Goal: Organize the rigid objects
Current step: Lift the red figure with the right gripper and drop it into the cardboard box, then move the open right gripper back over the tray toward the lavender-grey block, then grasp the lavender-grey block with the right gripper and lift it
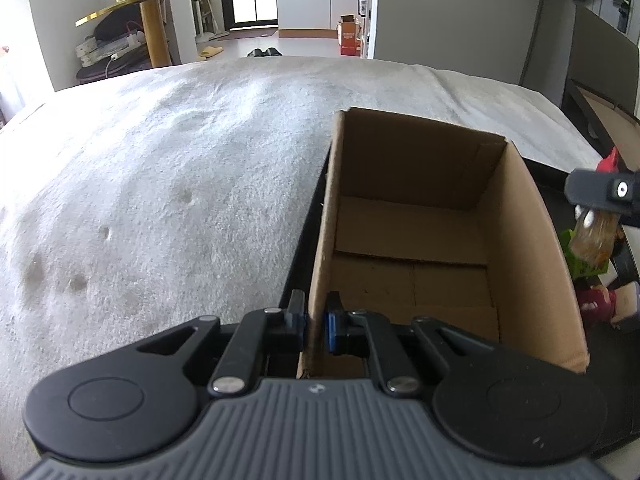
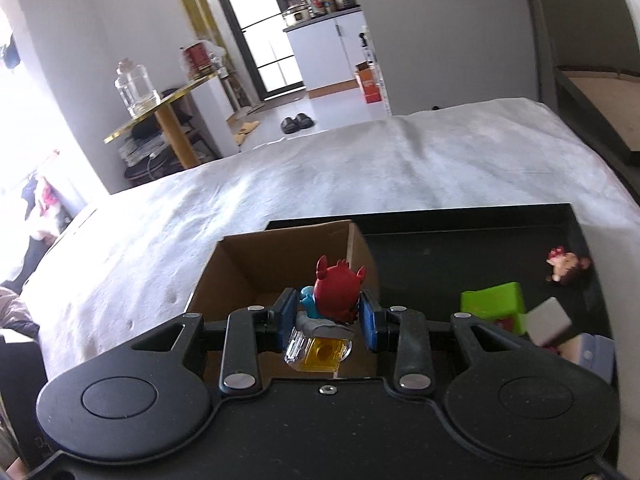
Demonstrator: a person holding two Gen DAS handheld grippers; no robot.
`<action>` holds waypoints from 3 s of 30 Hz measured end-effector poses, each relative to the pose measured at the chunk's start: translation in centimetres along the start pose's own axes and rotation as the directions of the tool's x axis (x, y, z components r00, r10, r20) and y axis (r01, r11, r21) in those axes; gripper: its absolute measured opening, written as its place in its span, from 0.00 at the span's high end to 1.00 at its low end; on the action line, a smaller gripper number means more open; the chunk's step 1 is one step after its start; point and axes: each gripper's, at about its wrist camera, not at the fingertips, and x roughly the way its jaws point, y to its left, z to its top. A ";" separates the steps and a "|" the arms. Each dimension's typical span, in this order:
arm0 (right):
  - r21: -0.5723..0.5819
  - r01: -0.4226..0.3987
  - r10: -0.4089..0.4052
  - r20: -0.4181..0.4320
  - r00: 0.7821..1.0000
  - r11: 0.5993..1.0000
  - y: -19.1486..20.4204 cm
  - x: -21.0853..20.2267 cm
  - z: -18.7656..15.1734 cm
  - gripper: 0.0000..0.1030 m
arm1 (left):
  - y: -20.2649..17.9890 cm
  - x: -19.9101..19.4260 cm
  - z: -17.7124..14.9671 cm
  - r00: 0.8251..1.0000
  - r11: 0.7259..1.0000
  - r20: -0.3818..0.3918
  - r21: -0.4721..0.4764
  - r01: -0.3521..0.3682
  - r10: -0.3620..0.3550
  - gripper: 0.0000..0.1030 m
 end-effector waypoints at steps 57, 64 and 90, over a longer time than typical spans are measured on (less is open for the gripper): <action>0.055 0.298 -0.296 -0.042 0.954 0.953 -9.2 -2.4 -3.4 0.21 | -3.7 -0.6 1.7 0.983 0.981 0.023 0.067 -0.182 0.181 0.26; 0.147 0.360 -0.347 -0.104 0.932 0.921 -12.9 -2.0 -4.6 0.39 | -4.6 -0.9 1.9 0.973 0.971 0.051 0.068 -0.228 0.225 0.26; 0.311 0.350 -0.316 -0.158 0.936 0.883 -17.8 0.0 -6.3 0.57 | -6.0 -1.4 1.4 0.975 0.970 0.018 0.103 -0.220 0.220 0.26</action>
